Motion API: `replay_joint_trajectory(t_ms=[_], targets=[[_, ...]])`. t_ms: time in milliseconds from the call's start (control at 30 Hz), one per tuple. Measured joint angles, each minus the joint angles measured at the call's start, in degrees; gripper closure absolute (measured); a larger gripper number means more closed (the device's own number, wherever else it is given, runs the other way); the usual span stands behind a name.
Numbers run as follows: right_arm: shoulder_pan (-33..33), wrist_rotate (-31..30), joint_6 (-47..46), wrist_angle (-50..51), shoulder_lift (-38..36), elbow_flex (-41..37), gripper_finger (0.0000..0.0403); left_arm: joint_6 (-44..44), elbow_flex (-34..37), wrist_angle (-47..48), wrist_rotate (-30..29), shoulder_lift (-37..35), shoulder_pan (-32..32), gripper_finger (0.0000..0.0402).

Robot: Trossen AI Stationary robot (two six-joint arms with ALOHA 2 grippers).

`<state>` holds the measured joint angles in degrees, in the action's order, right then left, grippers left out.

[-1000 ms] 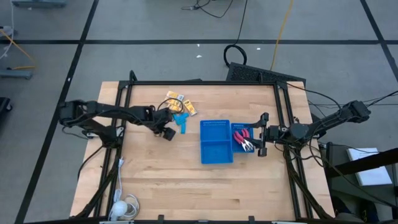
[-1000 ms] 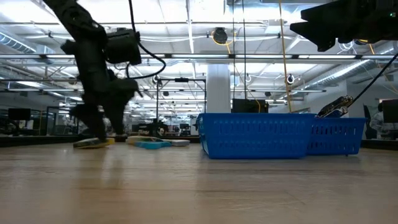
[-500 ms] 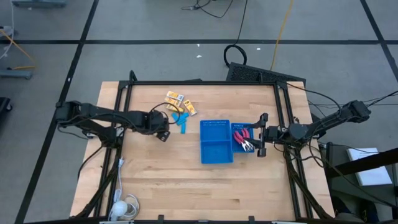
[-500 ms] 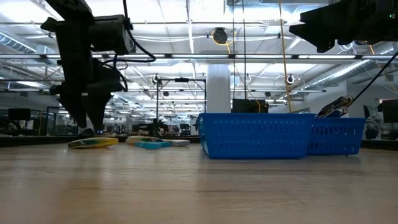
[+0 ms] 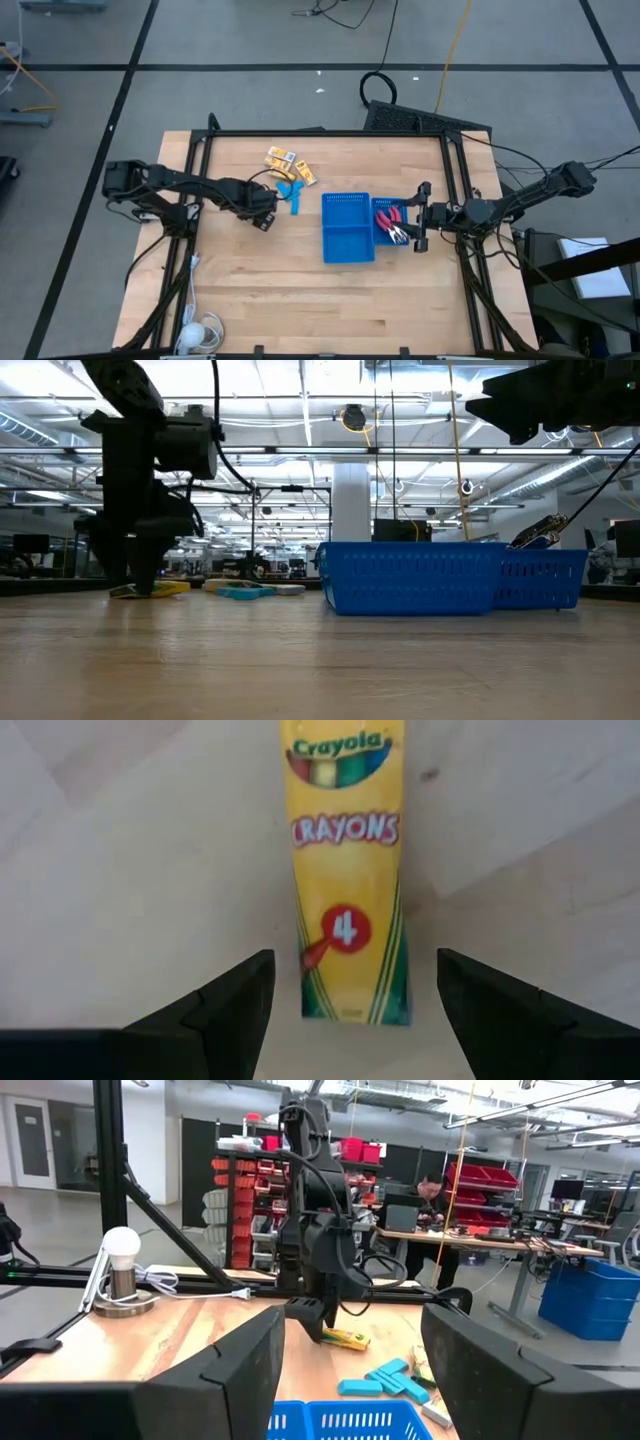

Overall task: Pick & Place School Supplies
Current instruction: Put the crayon box into the top horizontal blue bin

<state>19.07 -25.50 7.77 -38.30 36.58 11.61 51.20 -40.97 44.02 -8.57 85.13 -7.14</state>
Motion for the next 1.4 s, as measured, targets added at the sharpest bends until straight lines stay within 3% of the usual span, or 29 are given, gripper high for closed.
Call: replay_joint_trajectory(t_ms=[333,667,1000,1233,1400], targets=[[0.02,0.04,-0.02,0.06,0.00,-0.02,0.0177,-3.27,-0.22,-1.57,3.25,2.95,-0.07,0.0125],[0.02,0.05,-0.02,0.02,0.00,-0.02,0.0177,-4.97,-0.11,-3.27,3.42,2.84,0.31,0.0236],[0.00,0.05,-3.04,-1.06,1.12,-0.02,0.0180,-19.79,-4.23,-2.55,0.78,3.23,0.67,0.0270],[-1.68,-0.23,-9.15,-3.34,7.84,1.73,0.0181,-35.07,-13.71,-1.33,-8.98,3.06,5.84,0.0274],[-5.00,-0.23,-17.13,-1.57,16.59,6.84,0.0181,-47.95,-19.75,-2.55,-23.23,3.03,11.49,0.0275]])
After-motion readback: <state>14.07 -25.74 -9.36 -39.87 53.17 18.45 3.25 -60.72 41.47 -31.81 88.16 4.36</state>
